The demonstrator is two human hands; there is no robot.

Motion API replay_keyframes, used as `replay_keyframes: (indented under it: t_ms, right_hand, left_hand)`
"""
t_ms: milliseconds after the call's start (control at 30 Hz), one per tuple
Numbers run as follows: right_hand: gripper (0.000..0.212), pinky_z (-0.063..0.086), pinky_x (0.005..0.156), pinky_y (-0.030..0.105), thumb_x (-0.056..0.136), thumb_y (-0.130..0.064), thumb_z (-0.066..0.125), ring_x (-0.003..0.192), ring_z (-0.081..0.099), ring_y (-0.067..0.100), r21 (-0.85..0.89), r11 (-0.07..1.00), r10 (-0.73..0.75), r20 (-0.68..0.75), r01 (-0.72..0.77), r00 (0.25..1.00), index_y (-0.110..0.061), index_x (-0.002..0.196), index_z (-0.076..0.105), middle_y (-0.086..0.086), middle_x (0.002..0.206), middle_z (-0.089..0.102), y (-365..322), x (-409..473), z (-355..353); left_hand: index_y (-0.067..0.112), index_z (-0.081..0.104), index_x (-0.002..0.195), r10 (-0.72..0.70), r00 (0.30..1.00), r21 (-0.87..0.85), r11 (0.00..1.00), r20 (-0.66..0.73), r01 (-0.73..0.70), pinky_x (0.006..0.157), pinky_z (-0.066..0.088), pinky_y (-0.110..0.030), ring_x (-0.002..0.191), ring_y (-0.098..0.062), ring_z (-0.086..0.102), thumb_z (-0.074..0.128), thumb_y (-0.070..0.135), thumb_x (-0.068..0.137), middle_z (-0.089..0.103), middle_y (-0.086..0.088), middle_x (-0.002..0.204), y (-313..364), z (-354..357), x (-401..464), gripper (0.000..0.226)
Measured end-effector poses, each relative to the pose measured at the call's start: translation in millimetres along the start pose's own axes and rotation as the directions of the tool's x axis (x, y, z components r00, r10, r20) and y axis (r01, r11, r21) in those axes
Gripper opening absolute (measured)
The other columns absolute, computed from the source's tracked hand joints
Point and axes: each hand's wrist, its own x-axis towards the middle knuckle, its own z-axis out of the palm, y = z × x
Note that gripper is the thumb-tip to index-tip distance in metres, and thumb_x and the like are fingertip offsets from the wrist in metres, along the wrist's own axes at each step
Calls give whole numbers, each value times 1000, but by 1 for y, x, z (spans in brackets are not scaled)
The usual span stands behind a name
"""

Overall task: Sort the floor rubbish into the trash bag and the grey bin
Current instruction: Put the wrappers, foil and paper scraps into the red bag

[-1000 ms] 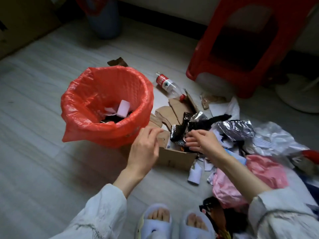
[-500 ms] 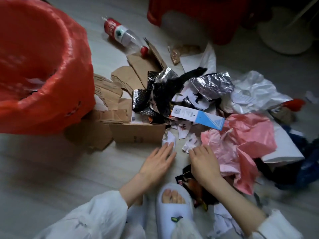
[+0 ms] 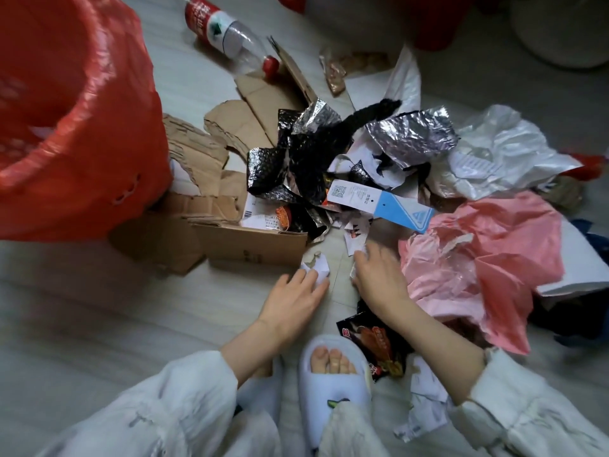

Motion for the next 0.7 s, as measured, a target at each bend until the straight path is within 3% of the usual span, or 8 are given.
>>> replay_keyframes:
  t_ms: [133,233,300,367,400,500,567,700]
  right_hand:
    - [30,42,84,42,92,-17,49,112,44,35,55,998,-17,-24,19,1000,0,116,50,18,124,45,1,-7,7]
    - [31,42,87,43,91,-20,50,111,44,35,59,998,-23,-45,26,999,-2,116,50,16,123,46,1,-7,7]
    - [30,47,74,42,83,-20,61,100,52,36,50,998,-35,-105,41,994,-2,106,56,16,110,53,0,-3,3]
    - [31,50,56,38,70,-19,74,82,59,35,20,999,-44,-201,49,979,-3,93,61,15,94,59,-1,5,-6]
    - [35,50,54,38,69,-18,74,84,59,35,17,998,-54,-241,60,969,-2,96,61,16,96,58,0,11,-10]
    - [59,48,79,45,84,-30,60,117,41,32,42,997,-63,-128,69,990,-11,134,37,12,133,38,5,30,-15]
    - [68,41,92,46,86,-39,57,127,32,31,38,999,-33,-45,35,998,-19,142,25,8,142,30,8,36,-14]
    - [56,44,87,42,90,-31,54,123,34,33,47,998,-33,-79,37,996,-15,140,33,12,142,33,2,29,-7]
  left_hand:
    - [24,67,101,-26,999,16,1000,24,26,49,44,-25,74,-26,57,29,15,67,62,-11,96,-5,6,1,51]
    - [22,59,102,-24,998,14,1000,54,23,52,46,-28,85,-30,48,43,20,69,56,-17,115,-6,14,-1,37]
    - [21,57,96,-12,998,20,1000,68,11,51,45,-30,82,-30,51,51,22,66,59,-16,110,-5,19,-8,31]
    - [22,59,92,-33,997,19,999,65,32,52,43,-31,76,-28,51,41,22,66,61,-13,98,-7,21,-17,32]
    - [22,60,92,-42,998,19,999,53,41,51,42,-31,75,-28,50,37,22,66,59,-11,94,-9,21,-22,35]
    - [24,58,99,-38,999,13,999,6,38,51,44,-29,76,-26,49,46,18,64,54,-9,96,-17,21,-33,38]
    - [24,56,106,-36,999,-17,999,23,37,50,45,-28,76,-25,53,65,15,57,54,-8,98,-22,19,-37,51]
    - [24,51,109,-84,995,-45,995,46,87,49,43,-27,73,-25,56,77,14,46,57,-6,94,-22,14,-37,69]
